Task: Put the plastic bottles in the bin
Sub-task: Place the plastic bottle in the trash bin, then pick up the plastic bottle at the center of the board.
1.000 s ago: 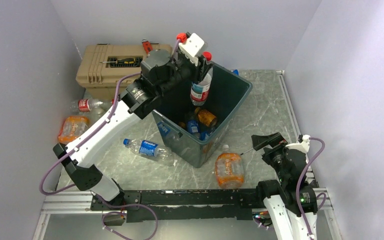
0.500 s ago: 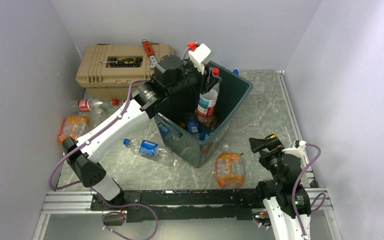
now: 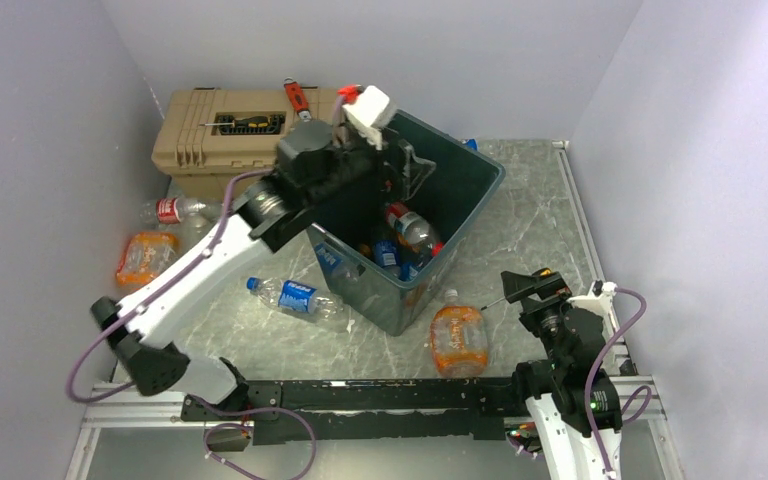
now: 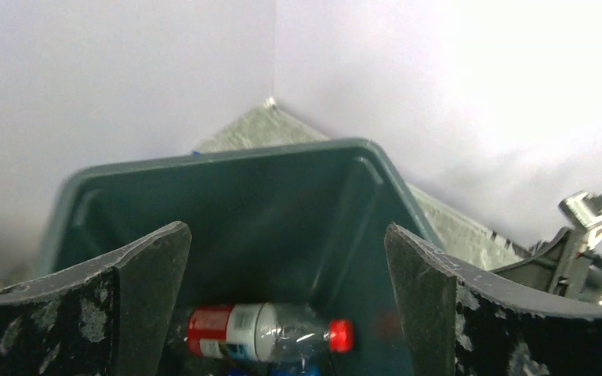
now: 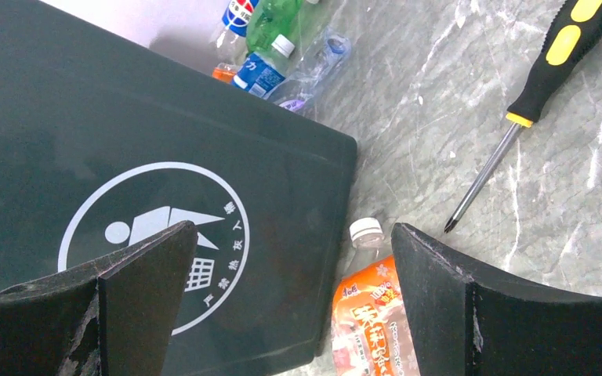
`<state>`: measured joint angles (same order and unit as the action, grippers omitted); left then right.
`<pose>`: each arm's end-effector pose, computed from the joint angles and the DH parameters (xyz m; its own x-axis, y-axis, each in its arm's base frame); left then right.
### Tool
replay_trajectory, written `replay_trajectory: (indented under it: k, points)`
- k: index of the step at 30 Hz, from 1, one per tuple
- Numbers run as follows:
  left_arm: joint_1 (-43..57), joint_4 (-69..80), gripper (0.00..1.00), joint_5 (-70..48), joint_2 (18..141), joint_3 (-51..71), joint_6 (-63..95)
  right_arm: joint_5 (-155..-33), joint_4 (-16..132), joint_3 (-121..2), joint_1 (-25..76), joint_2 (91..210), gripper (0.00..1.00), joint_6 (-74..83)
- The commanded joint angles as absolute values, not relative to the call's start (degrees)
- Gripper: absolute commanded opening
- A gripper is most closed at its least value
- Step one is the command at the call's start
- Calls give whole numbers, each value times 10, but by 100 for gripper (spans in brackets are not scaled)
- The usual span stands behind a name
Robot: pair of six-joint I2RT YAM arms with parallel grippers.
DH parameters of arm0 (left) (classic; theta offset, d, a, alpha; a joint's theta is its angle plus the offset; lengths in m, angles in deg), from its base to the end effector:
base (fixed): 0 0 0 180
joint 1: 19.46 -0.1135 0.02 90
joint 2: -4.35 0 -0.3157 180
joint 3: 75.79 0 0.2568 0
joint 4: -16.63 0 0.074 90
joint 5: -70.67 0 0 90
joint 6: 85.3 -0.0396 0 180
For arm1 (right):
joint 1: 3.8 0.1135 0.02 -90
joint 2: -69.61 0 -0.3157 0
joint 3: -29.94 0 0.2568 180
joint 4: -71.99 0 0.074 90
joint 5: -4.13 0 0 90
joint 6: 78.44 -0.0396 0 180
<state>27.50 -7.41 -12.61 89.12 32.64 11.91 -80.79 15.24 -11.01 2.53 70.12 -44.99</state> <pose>0.2285 -0.2515 0.5302 -0.1056 -0.0695 -0.9920 0.7988 0.5882 -0.1263 0.0090 -0.0025 0.2510 -0.1750 0.8168 -0.5498 0.2189 0.5767 0.7871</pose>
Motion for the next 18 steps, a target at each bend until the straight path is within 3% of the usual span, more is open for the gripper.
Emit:
replay_trajectory:
  k: [1,10,14,18]
  points:
    - [274,-48,100,-190,764,312,107,-796,182,-117,28,660,100,-444]
    - [274,-225,99,-574,573,181,80,-805,166,-105,28,645,100,-433]
    - [273,-280,99,-685,508,111,115,-812,161,-90,28,628,99,-441]
    - [266,-349,100,-726,482,73,188,-821,159,-86,28,630,99,-441]
